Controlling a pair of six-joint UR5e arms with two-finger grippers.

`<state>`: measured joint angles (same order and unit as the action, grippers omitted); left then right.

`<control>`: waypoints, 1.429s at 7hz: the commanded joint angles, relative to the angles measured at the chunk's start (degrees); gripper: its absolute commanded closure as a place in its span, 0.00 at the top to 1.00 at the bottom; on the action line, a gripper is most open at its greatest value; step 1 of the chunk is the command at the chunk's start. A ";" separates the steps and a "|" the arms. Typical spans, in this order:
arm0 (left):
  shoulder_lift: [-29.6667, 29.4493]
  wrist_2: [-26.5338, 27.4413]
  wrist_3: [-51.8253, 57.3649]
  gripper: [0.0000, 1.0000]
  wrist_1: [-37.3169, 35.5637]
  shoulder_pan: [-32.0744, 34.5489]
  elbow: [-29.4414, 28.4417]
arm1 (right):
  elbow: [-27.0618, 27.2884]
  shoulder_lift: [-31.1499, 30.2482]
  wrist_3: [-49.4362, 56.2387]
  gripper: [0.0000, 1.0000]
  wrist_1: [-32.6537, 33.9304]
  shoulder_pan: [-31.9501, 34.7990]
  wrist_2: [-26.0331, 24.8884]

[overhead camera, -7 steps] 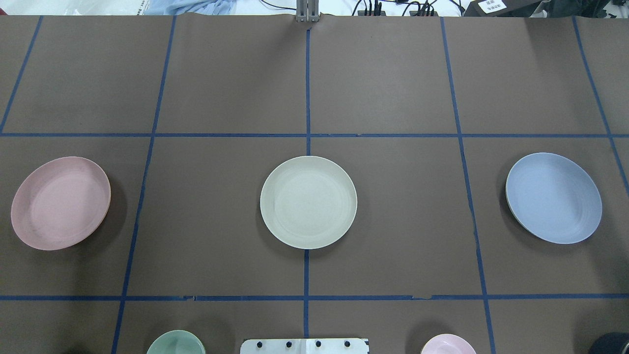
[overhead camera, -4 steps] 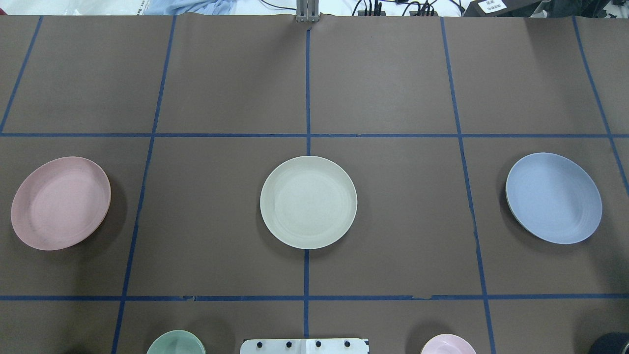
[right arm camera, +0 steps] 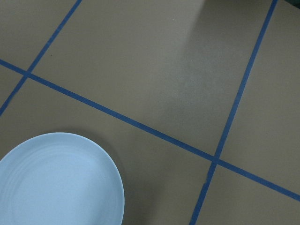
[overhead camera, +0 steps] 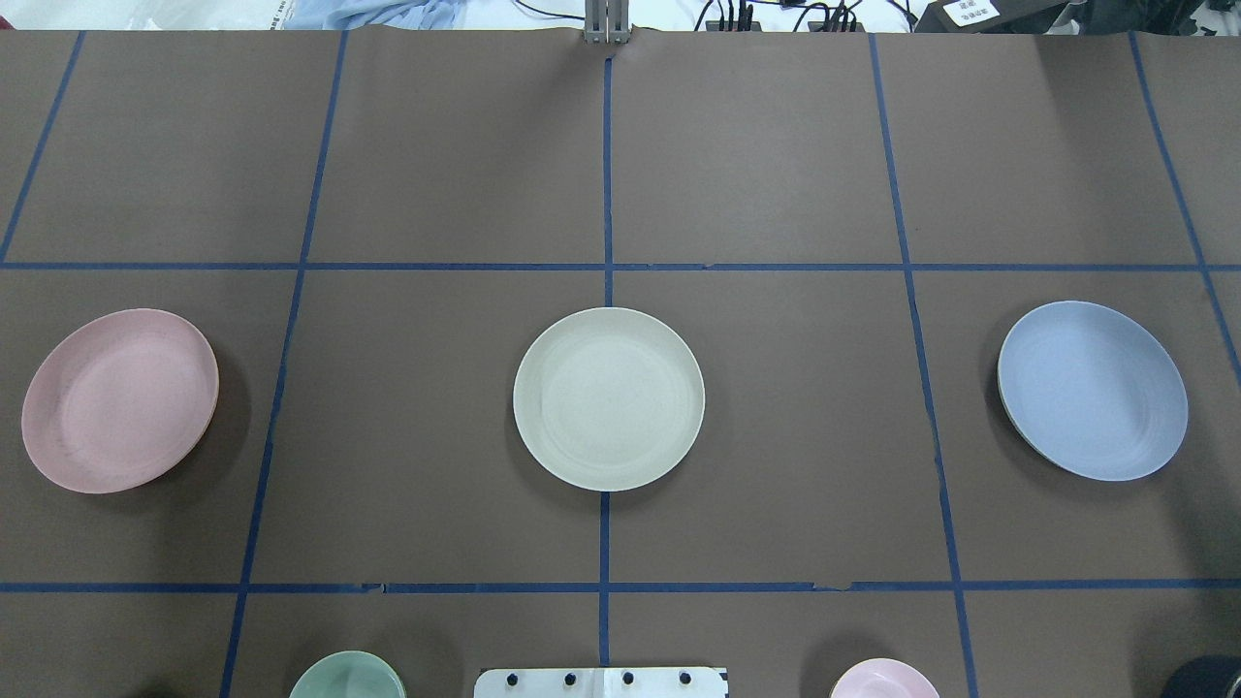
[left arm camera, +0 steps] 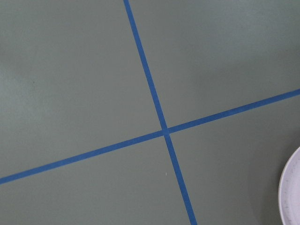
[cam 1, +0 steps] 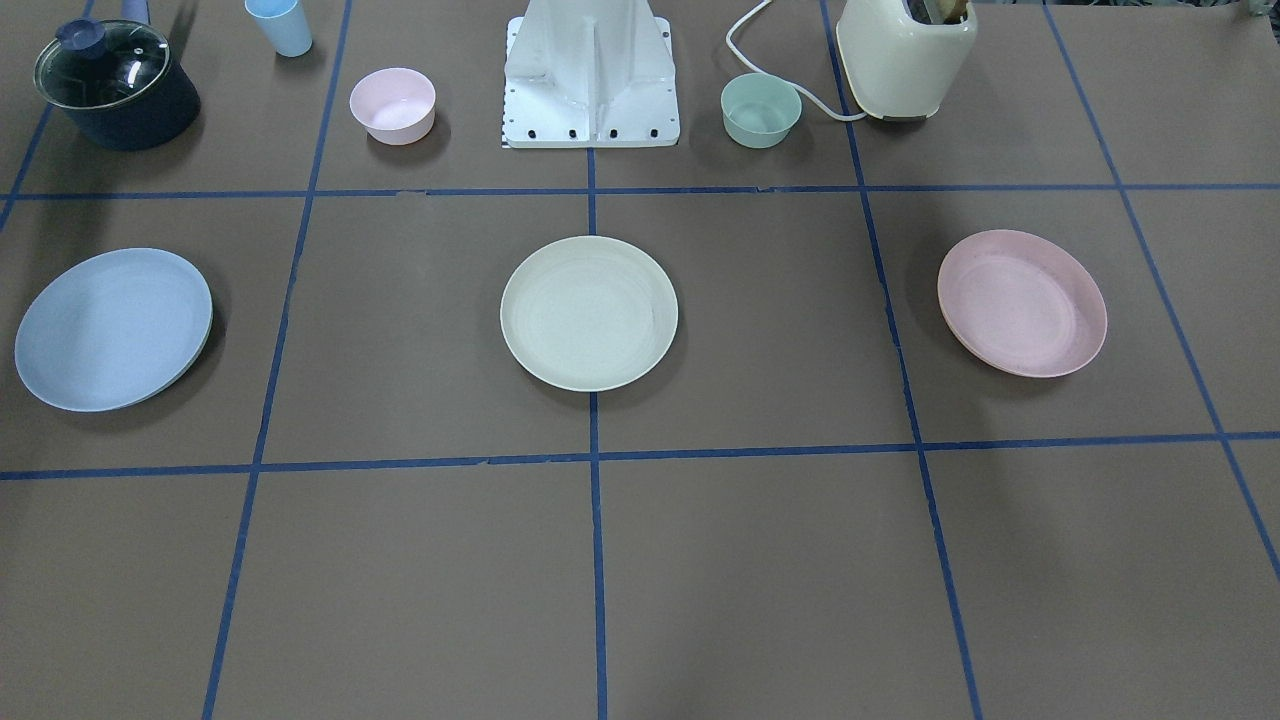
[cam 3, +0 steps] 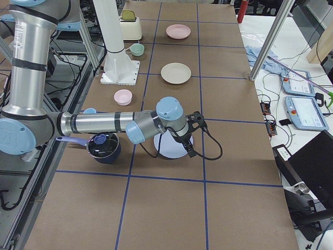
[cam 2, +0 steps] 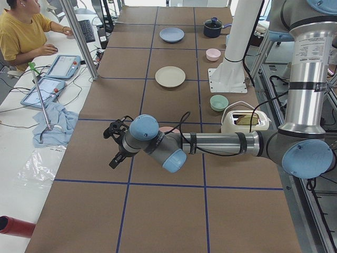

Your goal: Stack three plates with pink and blue

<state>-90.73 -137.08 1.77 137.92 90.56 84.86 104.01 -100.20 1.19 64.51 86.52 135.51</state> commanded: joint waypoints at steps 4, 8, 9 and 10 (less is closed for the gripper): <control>7.73 8.06 -28.67 1.00 29.52 -18.79 -5.05 | -1.79 1.15 -13.31 1.00 -7.02 -5.83 0.90; 10.40 26.23 -48.96 0.95 35.31 -38.68 -6.27 | -1.88 0.71 -13.23 1.00 -7.12 -5.84 0.72; 10.49 26.34 -48.71 0.73 35.57 -38.79 -7.50 | -1.88 0.62 -13.23 1.00 -7.12 -5.84 0.81; 10.57 26.34 -48.36 0.24 35.57 -38.88 -7.69 | -1.88 0.53 -13.23 1.00 -7.20 -5.84 0.81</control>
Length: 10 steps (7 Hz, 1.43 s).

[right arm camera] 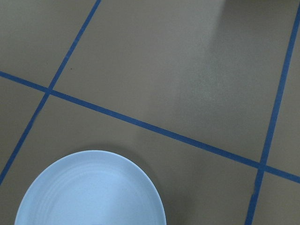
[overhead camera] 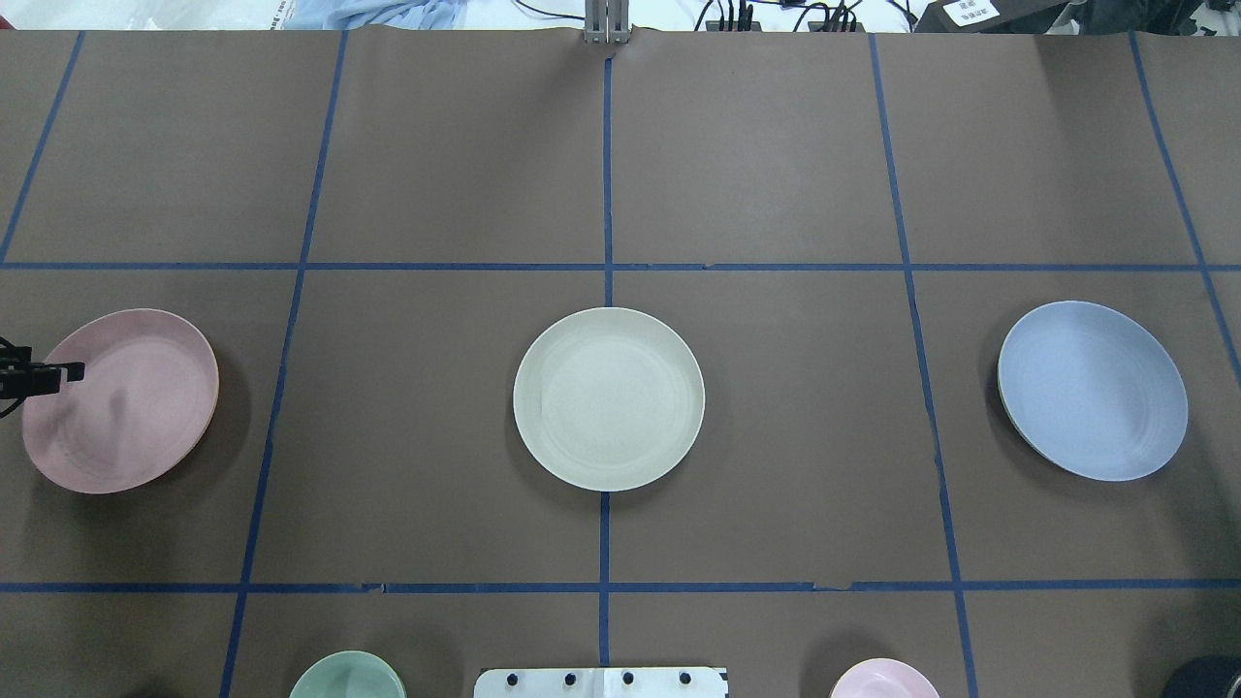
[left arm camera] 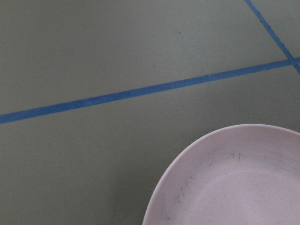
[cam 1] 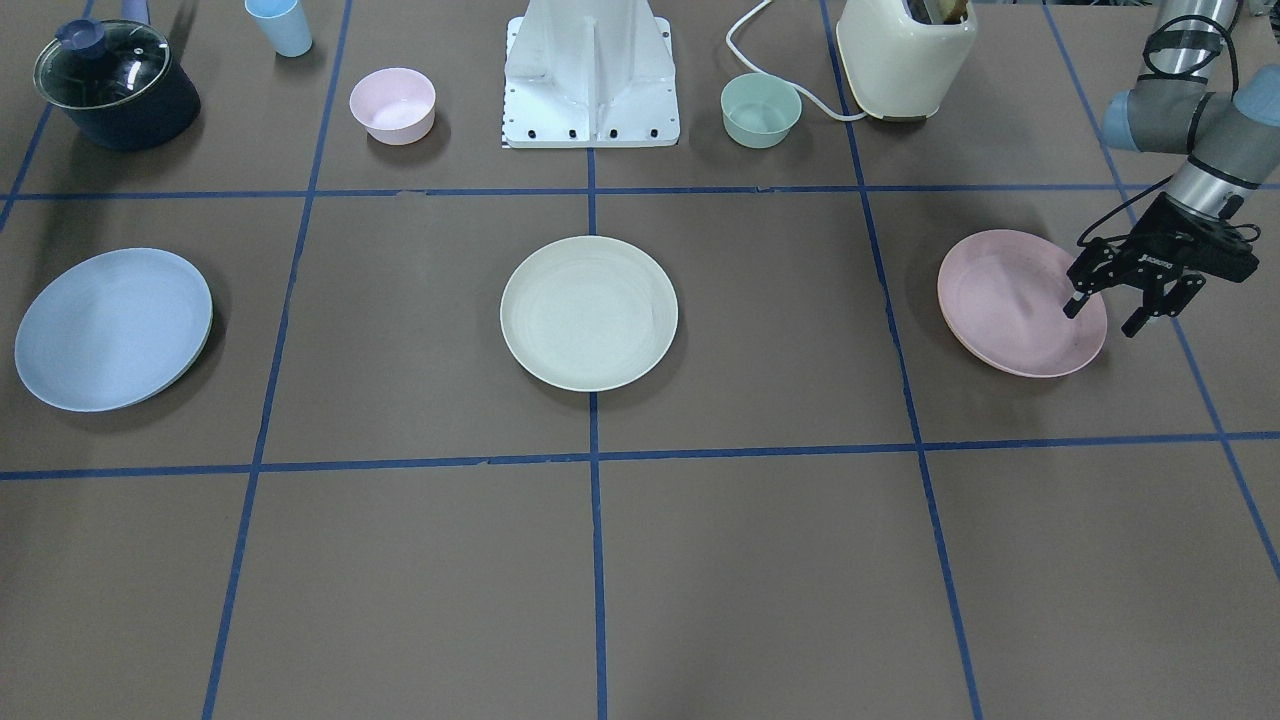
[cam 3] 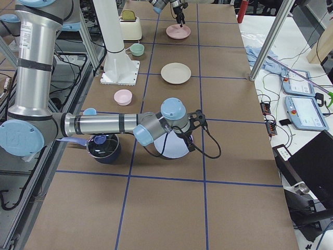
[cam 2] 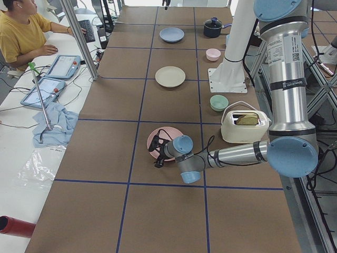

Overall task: Stack three plates with pink and blue
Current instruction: 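Reach the left gripper to the pink plate's rim and grasp it, then slide the pink plate with the left gripper onto the cream plate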

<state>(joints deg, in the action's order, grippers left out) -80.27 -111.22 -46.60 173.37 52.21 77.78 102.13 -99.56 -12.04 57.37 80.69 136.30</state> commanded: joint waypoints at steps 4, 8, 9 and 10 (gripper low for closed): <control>0.02 -2.92 0.10 0.00 2.59 -0.36 1.56 | 0.00 -0.19 0.00 1.00 -0.15 -0.01 0.02; -4.61 -13.06 -1.73 0.00 -17.24 5.71 20.93 | 0.09 -0.54 0.00 1.00 -0.16 -0.01 0.11; -7.86 -11.32 -7.74 0.00 -25.45 4.67 26.92 | 0.00 -0.55 0.00 1.00 -0.16 0.08 0.02; -11.02 -8.43 -12.50 0.00 -28.06 0.30 27.94 | 0.00 -0.55 0.00 1.00 -0.42 -0.01 0.11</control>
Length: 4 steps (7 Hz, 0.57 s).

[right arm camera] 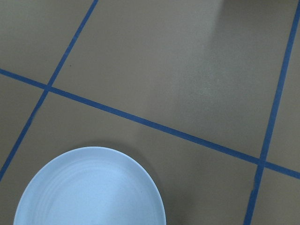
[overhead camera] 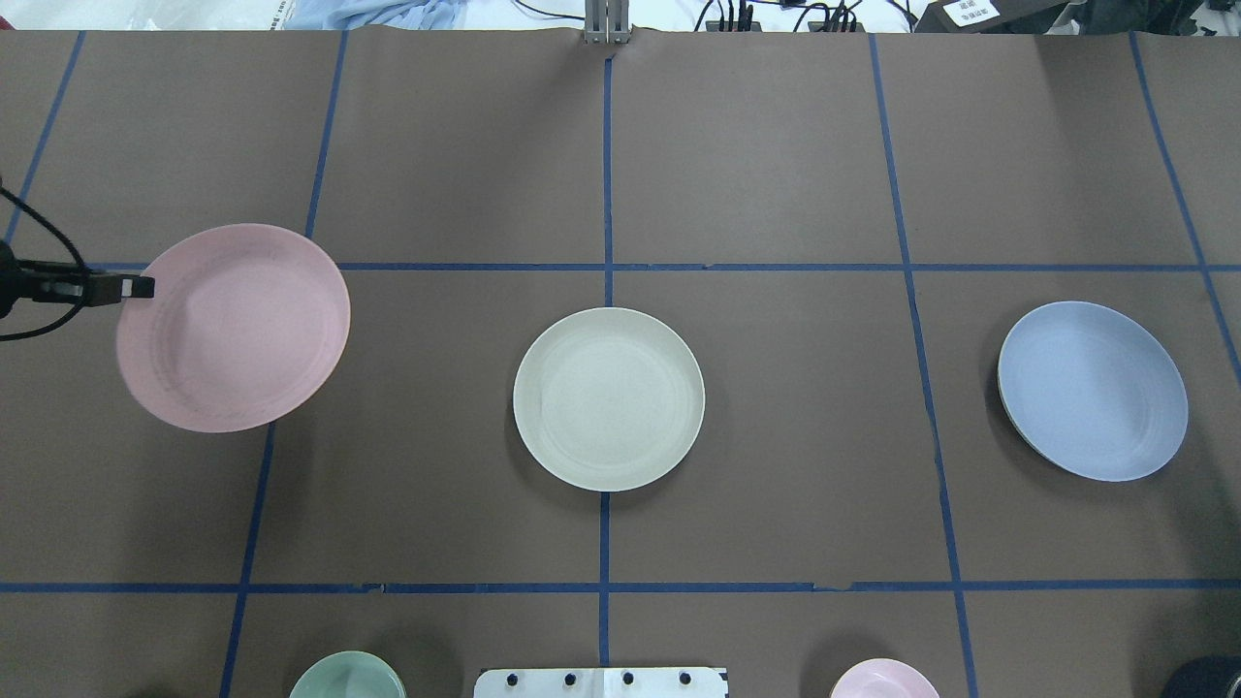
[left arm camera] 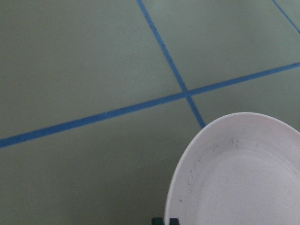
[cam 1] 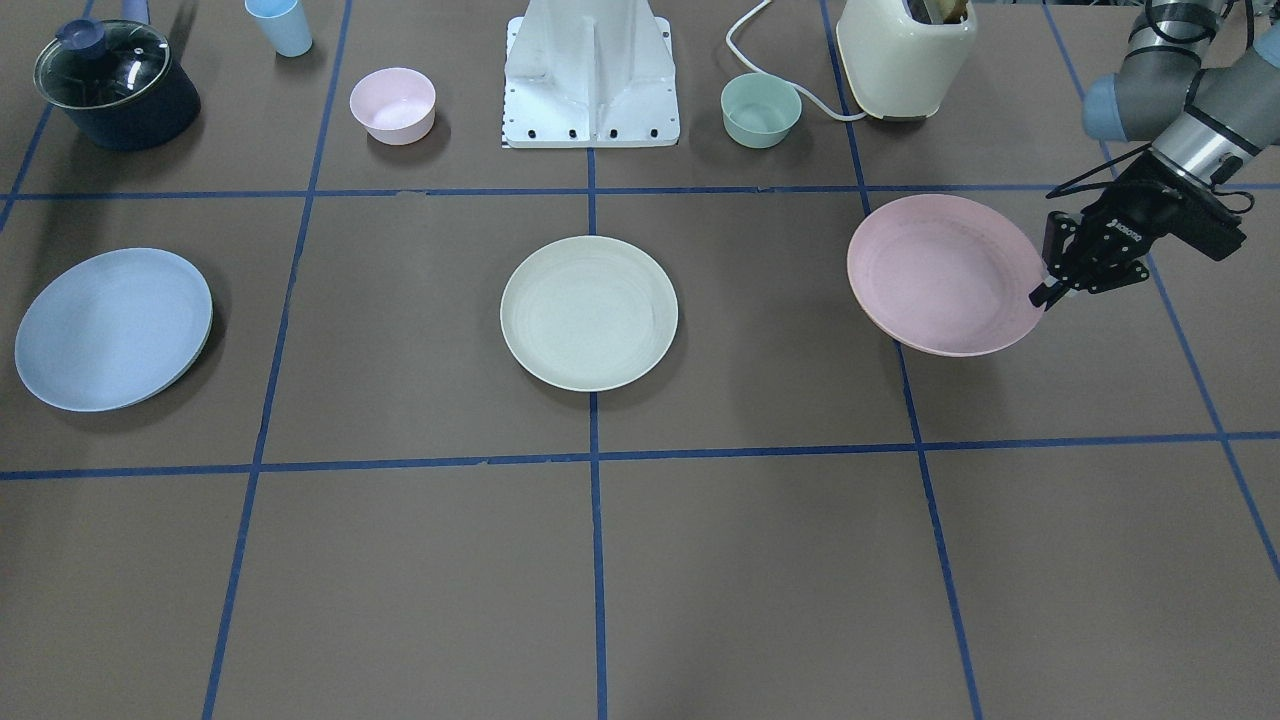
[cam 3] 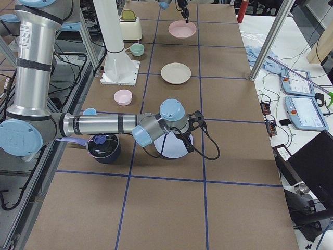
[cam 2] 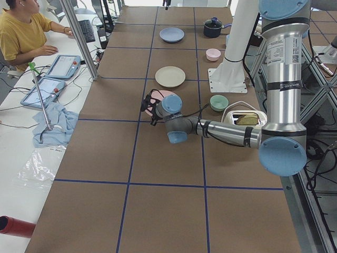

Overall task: Stack three plates with pink and blue
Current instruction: 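Slide the pink plate with the left gripper onto the cream plate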

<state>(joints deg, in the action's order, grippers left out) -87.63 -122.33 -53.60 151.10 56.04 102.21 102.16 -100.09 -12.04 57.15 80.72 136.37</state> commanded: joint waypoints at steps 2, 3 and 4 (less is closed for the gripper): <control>-12.86 12.42 -15.17 0.00 -14.03 -14.06 3.35 | -0.03 -0.02 -0.01 1.00 -1.08 0.05 -0.05; -19.18 17.77 -19.74 0.00 -20.26 -20.55 2.47 | -0.03 0.07 -0.01 1.00 -1.08 -0.03 -0.14; -24.37 21.83 -22.31 0.00 -26.59 -24.62 1.33 | -0.03 0.07 -0.01 1.00 -1.08 -0.03 -0.14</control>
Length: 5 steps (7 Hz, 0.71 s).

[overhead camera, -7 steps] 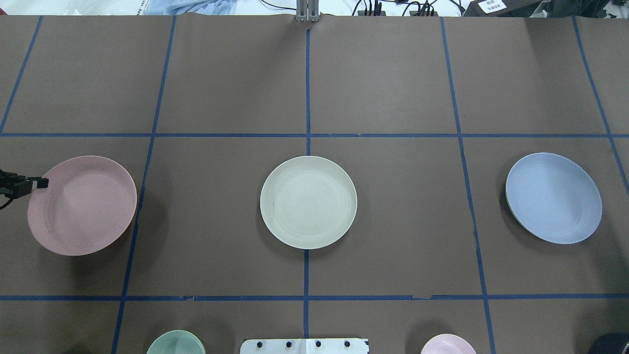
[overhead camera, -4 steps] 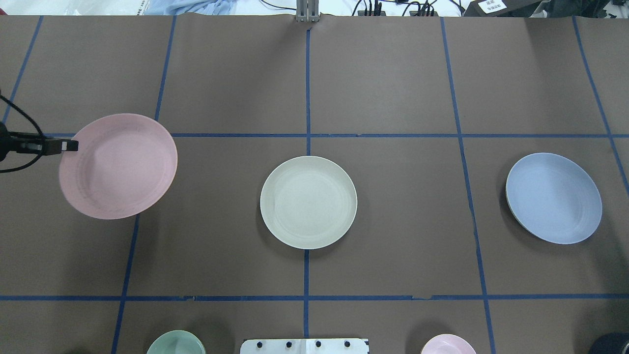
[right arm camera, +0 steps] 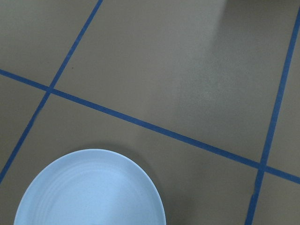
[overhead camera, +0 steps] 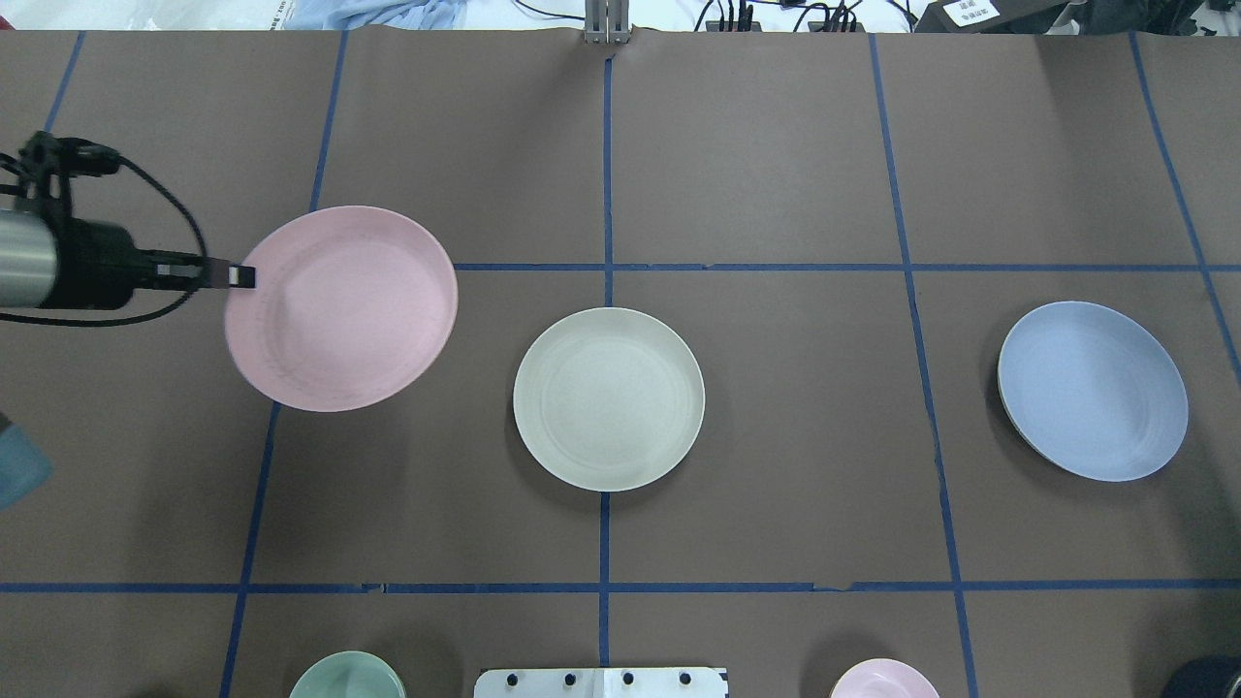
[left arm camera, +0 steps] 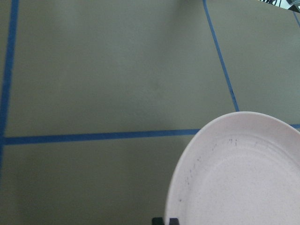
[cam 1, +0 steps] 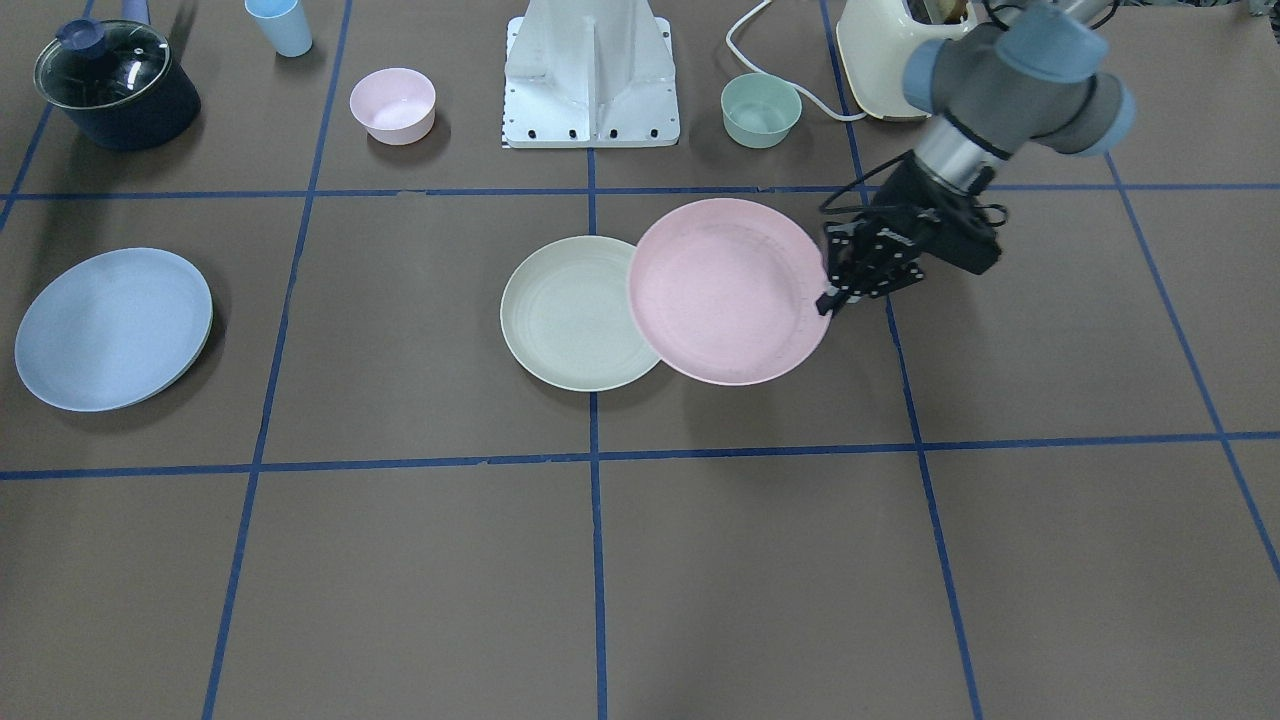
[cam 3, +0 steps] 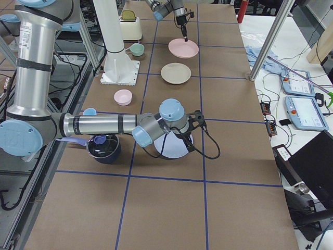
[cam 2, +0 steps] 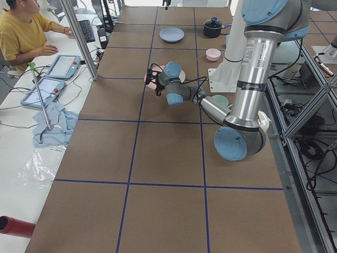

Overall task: Stack three plates with pink and blue
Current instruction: 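Slide the pink plate with the left gripper onto the cream plate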

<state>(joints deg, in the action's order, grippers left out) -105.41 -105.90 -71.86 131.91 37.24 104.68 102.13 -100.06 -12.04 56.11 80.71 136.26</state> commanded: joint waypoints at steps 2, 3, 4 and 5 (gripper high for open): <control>-9.19 10.08 -7.14 0.00 -8.78 -11.20 -3.59 | 0.00 0.04 0.00 1.00 -0.03 -0.03 -0.03; -10.68 10.45 -7.15 0.00 -8.69 -11.57 -6.30 | 0.09 0.04 0.00 1.00 -0.03 0.06 0.06; -10.69 10.45 -7.07 0.17 -8.52 -11.58 -6.94 | 0.09 0.04 0.09 1.00 -0.03 -0.03 -0.03; -10.43 10.72 -6.46 0.99 -8.43 -11.66 -6.86 | 0.00 0.04 0.00 1.00 -0.03 0.06 -0.03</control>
<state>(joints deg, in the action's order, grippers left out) -115.82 -95.52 -78.75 123.39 25.79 98.27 102.19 -100.02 -12.00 56.07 80.72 136.25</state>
